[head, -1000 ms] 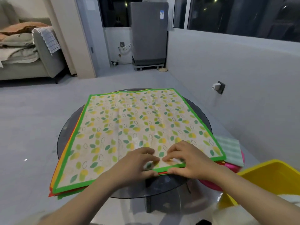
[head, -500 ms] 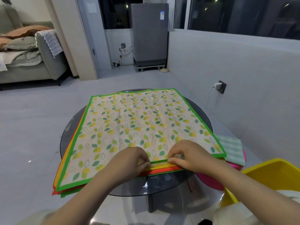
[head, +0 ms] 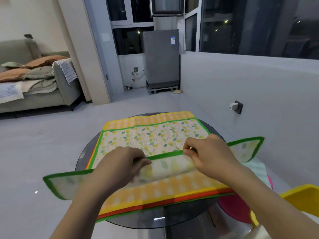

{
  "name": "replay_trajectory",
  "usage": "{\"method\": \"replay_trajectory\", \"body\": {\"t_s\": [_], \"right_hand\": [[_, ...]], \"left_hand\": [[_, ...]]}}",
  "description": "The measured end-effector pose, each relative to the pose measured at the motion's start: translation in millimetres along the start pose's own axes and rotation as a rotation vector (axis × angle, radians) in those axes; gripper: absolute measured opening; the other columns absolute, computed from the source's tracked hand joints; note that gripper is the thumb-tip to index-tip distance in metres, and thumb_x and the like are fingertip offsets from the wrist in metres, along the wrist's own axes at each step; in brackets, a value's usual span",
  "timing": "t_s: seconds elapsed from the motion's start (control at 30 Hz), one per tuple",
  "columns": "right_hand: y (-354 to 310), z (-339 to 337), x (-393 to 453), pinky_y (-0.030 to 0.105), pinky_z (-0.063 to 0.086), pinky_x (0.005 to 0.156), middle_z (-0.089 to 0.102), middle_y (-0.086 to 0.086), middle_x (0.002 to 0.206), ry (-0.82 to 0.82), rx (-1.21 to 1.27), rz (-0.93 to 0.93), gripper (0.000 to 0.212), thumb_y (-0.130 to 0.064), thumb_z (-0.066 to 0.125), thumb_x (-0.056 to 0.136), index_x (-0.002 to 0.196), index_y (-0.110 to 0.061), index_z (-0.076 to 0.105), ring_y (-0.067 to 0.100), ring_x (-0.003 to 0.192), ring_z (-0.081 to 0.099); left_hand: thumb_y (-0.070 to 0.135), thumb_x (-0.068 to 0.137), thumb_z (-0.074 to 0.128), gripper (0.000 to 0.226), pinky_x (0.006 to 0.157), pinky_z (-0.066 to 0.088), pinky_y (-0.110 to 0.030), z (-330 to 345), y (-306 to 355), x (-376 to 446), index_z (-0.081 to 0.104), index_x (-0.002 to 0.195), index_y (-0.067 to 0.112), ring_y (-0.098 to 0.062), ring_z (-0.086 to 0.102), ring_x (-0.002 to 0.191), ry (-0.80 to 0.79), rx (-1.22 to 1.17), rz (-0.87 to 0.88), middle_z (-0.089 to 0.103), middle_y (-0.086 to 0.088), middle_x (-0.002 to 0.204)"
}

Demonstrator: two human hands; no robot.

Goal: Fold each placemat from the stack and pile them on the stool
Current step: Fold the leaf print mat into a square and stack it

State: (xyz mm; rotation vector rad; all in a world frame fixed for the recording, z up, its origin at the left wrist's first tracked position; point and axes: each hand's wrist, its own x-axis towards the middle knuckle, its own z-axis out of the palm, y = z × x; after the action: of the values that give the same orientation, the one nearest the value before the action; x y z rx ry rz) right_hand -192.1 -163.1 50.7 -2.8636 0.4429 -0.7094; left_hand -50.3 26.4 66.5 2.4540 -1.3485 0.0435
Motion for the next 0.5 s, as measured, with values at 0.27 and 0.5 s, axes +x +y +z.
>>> {"method": "replay_trajectory", "body": {"t_s": [0.27, 0.5], "right_hand": [[20, 23, 60, 0.028, 0.023, 0.082, 0.061, -0.011, 0.07, 0.219, -0.035, -0.044, 0.006, -0.026, 0.064, 0.085, 0.083, -0.021, 0.066, 0.022, 0.078, 0.053], [49, 88, 98, 0.031, 0.01, 0.104, 0.064, -0.006, 0.098, 0.119, -0.049, 0.068, 0.011, -0.027, 0.06, 0.088, 0.096, -0.022, 0.066, 0.02, 0.106, 0.049]], "left_hand": [[0.038, 0.09, 0.058, 0.021, 0.065, 0.032, -0.029, 9, -21, 58, 0.071, 0.093, 0.022, -0.02, 0.059, 0.087, 0.346, 0.117, 0.007, 0.065, 0.004, 0.091], [0.025, 0.085, 0.067, 0.01, 0.086, 0.031, -0.034, 68, -61, 103, 0.072, 0.091, 0.019, -0.026, 0.061, 0.089, 0.412, 0.044, -0.092, 0.065, 0.0, 0.092]]}}
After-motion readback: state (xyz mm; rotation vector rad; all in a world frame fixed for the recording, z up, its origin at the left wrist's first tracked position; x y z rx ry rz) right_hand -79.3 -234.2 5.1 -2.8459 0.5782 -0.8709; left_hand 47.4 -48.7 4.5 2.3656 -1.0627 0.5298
